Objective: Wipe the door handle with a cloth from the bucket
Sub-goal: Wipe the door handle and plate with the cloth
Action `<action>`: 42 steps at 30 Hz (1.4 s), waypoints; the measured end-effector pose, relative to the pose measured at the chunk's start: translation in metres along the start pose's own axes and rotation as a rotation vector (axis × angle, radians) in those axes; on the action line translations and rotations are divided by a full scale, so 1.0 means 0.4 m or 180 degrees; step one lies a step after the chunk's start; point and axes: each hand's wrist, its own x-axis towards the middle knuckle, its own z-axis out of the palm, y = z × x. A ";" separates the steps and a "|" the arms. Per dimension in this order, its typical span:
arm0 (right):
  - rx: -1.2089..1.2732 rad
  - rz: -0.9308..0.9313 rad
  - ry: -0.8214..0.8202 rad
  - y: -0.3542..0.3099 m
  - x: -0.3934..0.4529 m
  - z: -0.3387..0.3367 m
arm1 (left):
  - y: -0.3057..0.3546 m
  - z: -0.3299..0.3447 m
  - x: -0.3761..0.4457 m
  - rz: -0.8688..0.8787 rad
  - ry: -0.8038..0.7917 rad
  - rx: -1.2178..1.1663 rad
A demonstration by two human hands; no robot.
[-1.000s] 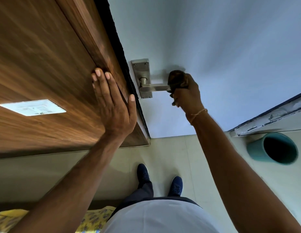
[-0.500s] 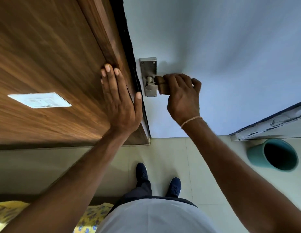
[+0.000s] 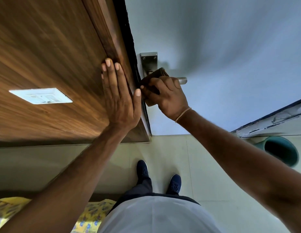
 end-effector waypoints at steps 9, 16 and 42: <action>0.0278 0.0661 0.0062 0.106 -0.080 -0.077 | 0.007 0.014 0.001 -0.0037 0.0055 0.0055; 0.0395 0.0304 -0.0127 -0.027 0.039 -0.019 | 0.017 0.028 0.001 -0.0151 0.0137 0.0066; 0.2198 0.3693 0.0590 0.052 -0.062 -0.095 | 0.035 0.008 -0.005 -0.0188 0.0037 -0.0196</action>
